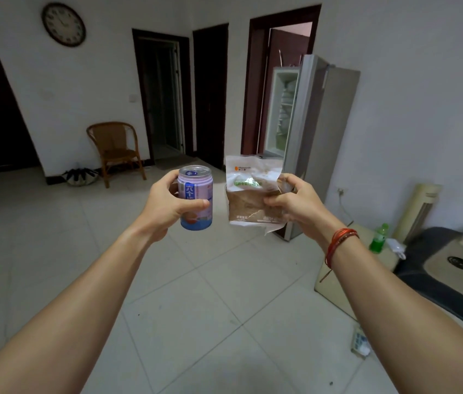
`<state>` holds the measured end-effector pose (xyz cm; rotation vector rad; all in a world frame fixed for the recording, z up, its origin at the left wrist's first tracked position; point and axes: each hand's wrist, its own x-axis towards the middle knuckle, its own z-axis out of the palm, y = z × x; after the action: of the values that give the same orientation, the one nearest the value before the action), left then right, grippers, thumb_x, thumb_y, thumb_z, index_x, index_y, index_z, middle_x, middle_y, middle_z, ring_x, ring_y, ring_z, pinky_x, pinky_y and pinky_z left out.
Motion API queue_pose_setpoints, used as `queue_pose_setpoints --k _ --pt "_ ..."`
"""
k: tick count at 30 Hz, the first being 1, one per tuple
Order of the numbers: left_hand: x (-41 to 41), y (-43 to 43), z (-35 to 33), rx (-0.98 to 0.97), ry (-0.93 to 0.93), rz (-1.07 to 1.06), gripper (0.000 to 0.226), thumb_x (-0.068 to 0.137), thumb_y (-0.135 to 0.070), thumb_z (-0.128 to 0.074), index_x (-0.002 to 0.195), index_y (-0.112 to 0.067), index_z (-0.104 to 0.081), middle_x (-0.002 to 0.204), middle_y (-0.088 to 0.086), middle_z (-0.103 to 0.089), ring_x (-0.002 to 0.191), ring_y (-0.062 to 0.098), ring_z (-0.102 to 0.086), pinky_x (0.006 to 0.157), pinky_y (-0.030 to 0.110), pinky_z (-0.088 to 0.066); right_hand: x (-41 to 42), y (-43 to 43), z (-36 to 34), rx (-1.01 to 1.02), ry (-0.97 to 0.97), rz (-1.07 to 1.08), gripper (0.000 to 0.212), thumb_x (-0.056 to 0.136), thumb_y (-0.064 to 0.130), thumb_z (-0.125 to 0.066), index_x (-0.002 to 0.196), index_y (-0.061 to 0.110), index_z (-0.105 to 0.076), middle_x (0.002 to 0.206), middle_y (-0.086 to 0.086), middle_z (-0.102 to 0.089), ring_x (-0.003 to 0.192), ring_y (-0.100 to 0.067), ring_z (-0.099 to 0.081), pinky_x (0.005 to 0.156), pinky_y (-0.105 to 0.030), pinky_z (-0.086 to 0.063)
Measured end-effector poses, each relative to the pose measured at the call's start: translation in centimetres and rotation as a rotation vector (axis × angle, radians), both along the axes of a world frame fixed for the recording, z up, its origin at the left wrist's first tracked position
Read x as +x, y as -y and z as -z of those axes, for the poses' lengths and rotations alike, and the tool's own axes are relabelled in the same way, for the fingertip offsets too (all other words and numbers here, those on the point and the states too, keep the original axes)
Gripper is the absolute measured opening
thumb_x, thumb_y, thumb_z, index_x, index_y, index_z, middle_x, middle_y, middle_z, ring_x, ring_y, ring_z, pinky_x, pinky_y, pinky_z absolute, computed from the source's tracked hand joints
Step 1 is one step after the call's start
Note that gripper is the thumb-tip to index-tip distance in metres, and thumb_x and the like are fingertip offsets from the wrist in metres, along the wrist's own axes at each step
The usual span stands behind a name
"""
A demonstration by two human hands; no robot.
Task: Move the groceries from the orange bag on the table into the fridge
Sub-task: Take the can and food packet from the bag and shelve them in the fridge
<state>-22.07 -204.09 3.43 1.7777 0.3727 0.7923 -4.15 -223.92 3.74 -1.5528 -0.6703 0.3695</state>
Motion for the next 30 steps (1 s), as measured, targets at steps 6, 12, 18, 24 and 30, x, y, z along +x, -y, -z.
queue_pose_setpoints --k 6,12,18,24,30 --pt "10.5 -6.5 -0.4 0.014 -0.02 -0.019 0.067 0.069 -0.004 -0.085 0.126 -0.02 -0.054 0.11 -0.006 -0.067 0.099 0.013 -0.065 0.077 0.028 -0.057 10.9 -6.8 0.4 0.001 -0.034 -0.017 0.044 0.075 -0.005 -0.078 0.108 0.024 -0.071 0.11 -0.006 -0.074 0.098 -0.026 -0.074 0.074 -0.043 -0.063" --pt "18.5 -12.6 -1.0 0.016 -0.014 -0.024 0.069 0.068 -0.006 -0.086 0.127 -0.02 -0.054 0.11 -0.006 -0.067 0.1 0.014 -0.065 0.072 0.022 -0.055 18.8 -13.1 -0.7 0.002 -0.06 -0.053 0.046 0.077 -0.007 -0.077 0.11 0.024 -0.071 0.11 -0.005 -0.073 0.091 -0.022 -0.074 0.063 -0.031 -0.058" --pt "24.7 -19.0 -0.5 -0.007 -0.021 -0.054 0.071 0.066 -0.006 -0.088 0.127 -0.02 -0.055 0.111 -0.005 -0.067 0.102 0.017 -0.064 0.078 0.029 -0.057 25.0 -19.3 -0.3 -0.027 -0.053 -0.058 0.046 0.076 -0.006 -0.077 0.107 0.028 -0.073 0.115 -0.004 -0.071 0.1 -0.024 -0.073 0.074 -0.038 -0.062" --pt "31.4 -26.8 1.1 -0.02 -0.018 -0.041 0.067 0.067 -0.006 -0.087 0.122 -0.027 -0.055 0.108 -0.008 -0.067 0.101 0.014 -0.065 0.074 0.024 -0.056 31.3 -26.8 0.9 -0.047 -0.063 -0.053 0.047 0.077 -0.01 -0.074 0.11 0.025 -0.071 0.113 -0.006 -0.073 0.097 -0.023 -0.074 0.065 -0.03 -0.058" --pt "39.5 -36.8 1.3 -0.014 -0.021 -0.002 0.067 0.066 -0.005 -0.087 0.119 -0.028 -0.054 0.106 -0.009 -0.067 0.097 0.014 -0.066 0.066 0.019 -0.055 38.9 -36.8 1.2 -0.057 -0.073 -0.024 0.047 0.078 -0.01 -0.074 0.109 0.025 -0.071 0.105 -0.003 -0.075 0.084 -0.018 -0.075 0.063 -0.032 -0.059"
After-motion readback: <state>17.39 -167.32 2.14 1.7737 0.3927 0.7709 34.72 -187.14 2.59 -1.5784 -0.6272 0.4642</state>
